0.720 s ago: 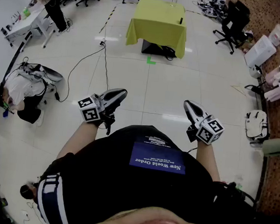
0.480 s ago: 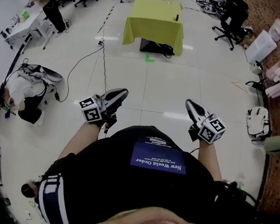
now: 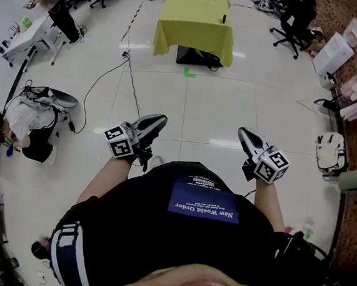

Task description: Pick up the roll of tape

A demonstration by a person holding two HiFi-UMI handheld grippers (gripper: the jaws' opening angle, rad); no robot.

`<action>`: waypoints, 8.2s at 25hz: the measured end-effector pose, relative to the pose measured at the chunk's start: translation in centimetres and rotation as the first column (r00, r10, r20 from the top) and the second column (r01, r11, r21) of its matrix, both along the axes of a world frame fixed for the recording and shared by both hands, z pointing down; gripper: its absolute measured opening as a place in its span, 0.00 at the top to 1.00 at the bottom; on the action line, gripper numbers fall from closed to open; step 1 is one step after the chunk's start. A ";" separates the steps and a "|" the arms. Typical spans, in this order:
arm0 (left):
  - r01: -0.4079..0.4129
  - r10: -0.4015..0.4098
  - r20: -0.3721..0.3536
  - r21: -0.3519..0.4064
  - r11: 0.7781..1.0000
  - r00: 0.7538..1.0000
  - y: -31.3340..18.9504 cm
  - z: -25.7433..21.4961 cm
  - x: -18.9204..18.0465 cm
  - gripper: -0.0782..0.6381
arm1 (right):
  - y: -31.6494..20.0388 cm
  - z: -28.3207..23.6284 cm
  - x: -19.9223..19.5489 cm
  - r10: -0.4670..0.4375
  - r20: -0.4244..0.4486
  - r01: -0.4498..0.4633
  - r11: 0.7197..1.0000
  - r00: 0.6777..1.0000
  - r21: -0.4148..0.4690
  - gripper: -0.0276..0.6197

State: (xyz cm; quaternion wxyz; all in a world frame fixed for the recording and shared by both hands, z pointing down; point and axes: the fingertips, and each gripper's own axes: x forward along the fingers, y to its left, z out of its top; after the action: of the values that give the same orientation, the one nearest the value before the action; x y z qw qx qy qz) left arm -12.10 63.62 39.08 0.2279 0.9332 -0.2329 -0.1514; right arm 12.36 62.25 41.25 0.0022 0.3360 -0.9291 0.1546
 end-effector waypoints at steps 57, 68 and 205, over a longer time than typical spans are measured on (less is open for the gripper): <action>-0.034 0.034 0.022 -0.022 0.999 0.999 -55.9 1.1 2.0 0.88 | -55.7 -0.4 1.1 -0.008 -0.079 0.009 1.000 0.997 0.007 0.98; -0.159 0.158 0.050 0.027 0.987 0.986 -72.7 0.2 -6.4 0.88 | -69.8 -2.8 -6.1 0.153 -0.086 -0.152 0.988 0.984 0.021 0.98; 0.024 -0.031 0.163 0.047 0.999 0.986 -106.1 -8.4 3.7 0.69 | -110.1 -10.3 -1.3 -0.098 -0.084 0.108 0.986 0.992 0.130 0.98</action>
State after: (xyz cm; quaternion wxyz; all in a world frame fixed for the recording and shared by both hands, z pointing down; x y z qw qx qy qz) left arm -8.44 -42.46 30.65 0.1850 0.9441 -0.2603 -0.0824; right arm 11.05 -47.80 30.98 0.0234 0.2924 -0.9528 0.0785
